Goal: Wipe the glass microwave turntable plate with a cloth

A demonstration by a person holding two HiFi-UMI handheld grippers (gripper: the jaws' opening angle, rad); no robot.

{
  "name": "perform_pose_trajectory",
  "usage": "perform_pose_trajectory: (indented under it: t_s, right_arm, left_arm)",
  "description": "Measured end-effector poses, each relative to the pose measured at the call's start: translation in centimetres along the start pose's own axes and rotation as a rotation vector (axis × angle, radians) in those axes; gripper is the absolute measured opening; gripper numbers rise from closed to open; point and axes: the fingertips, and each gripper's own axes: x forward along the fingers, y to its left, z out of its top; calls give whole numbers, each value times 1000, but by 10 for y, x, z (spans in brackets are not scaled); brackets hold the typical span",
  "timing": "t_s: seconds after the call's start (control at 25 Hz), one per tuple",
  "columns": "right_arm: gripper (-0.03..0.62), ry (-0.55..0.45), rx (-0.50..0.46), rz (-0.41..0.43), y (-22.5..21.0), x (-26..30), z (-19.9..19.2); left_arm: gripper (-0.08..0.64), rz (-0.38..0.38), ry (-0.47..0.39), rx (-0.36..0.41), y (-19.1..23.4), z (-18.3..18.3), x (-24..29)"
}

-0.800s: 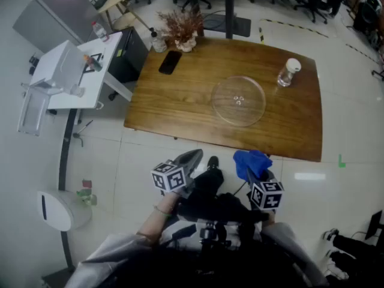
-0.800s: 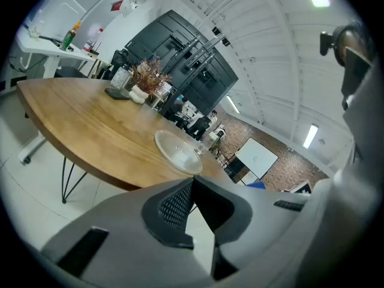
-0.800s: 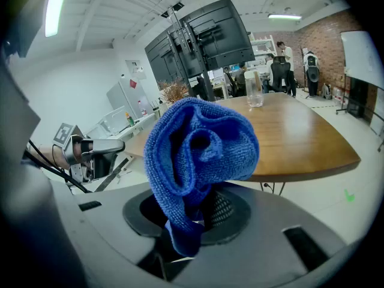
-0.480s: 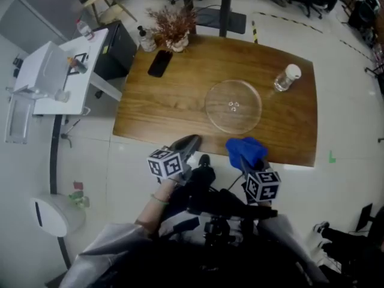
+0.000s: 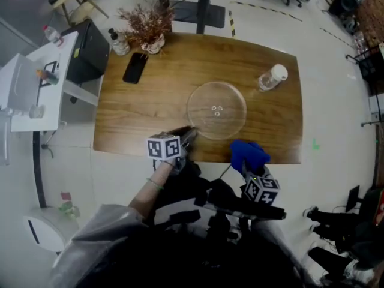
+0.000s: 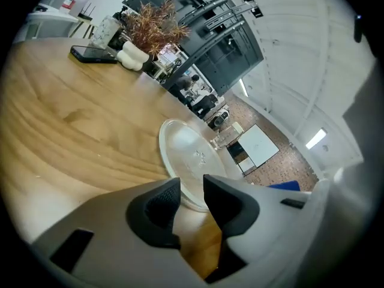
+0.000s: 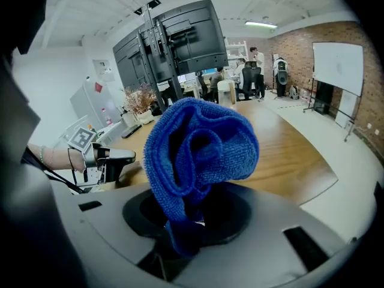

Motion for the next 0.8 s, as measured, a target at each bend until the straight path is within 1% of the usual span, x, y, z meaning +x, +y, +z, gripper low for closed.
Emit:
perform_pose_trajectory:
  t_s: [0.16, 0.24, 0.28, 0.32, 0.36, 0.44, 0.56, 0.68, 0.8]
  right_arm:
    - [115, 4, 3, -17, 3, 9, 13]
    - [115, 17, -9, -16, 6, 12, 21]
    - [115, 26, -18, -14, 9, 12, 26]
    - [115, 34, -29, -12, 11, 14, 31]
    - [115, 43, -43, -8, 12, 16, 36]
    - [115, 58, -79, 2, 14, 23, 48]
    - [115, 72, -153, 23, 17, 42, 72]
    - [115, 69, -231, 60, 27, 70, 106]
    - [115, 51, -303, 107, 44, 103, 141]
  left_arm:
    - [103, 24, 38, -74, 9, 9, 10]
    - [97, 55, 70, -105, 12, 7, 12]
    - [64, 73, 85, -117, 15, 5, 12]
    - [7, 85, 96, -131, 17, 5, 11]
    - [-8, 88, 102, -147, 17, 5, 11]
    - [-8, 78, 106, -175, 16, 6, 11]
    - [-8, 69, 97, -191, 15, 9, 12]
    - [-8, 63, 88, -209, 16, 12, 12]
    - [-8, 46, 76, -252, 19, 15, 12]
